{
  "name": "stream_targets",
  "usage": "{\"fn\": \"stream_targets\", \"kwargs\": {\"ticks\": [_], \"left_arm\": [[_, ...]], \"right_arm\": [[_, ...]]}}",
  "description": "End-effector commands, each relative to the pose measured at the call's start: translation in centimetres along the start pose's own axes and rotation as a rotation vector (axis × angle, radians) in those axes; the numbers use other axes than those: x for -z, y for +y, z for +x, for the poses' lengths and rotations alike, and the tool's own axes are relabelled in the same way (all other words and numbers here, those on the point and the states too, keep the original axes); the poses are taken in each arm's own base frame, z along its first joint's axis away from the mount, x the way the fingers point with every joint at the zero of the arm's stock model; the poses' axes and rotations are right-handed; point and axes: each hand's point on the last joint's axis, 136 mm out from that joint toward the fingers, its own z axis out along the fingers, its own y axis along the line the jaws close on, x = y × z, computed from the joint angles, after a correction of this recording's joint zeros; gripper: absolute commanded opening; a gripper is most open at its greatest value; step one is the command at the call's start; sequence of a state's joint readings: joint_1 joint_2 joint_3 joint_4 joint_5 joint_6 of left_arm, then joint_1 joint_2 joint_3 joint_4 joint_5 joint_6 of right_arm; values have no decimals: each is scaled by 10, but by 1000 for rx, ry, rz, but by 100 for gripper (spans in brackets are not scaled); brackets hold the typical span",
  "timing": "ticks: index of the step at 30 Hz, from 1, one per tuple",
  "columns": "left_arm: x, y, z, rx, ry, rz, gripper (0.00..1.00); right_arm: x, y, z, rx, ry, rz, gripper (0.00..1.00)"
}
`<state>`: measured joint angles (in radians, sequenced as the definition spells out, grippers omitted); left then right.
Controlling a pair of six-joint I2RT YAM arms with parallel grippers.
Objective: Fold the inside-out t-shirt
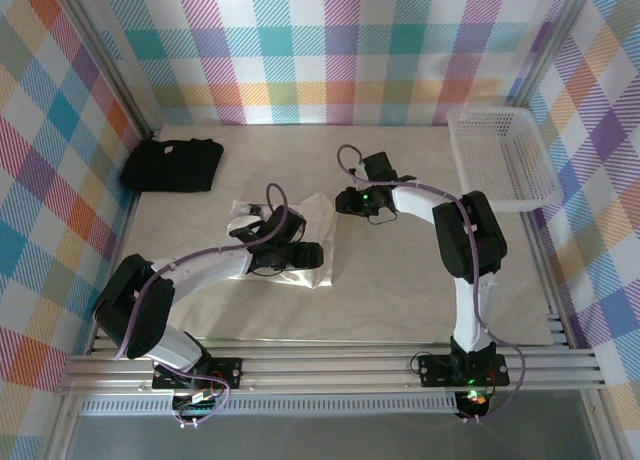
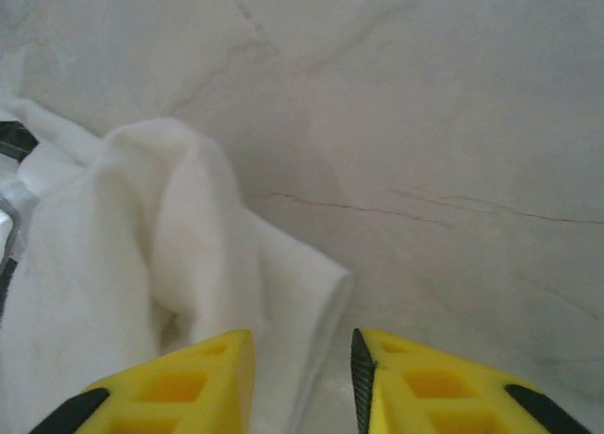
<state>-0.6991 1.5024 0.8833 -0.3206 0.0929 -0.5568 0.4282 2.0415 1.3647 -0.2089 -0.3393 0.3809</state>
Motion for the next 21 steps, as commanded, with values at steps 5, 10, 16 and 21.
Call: {"fn": "stream_targets", "kwargs": {"ticks": [5,10,16,21], "left_arm": [[9,23,-4,-22,-38,-149,76],[-5,-1,-11,-55,-23,-51,78],[-11,-47,-16,-109,-1,147,76],[9,-102,-2,-271,13,308,76]], "right_arm": [[18,20,1,70,6,-73,41],[17,19,9,62,16,-84,42],[21,13,16,72,17,-58,43],[38,8,15,94,-8,-16,44]]}}
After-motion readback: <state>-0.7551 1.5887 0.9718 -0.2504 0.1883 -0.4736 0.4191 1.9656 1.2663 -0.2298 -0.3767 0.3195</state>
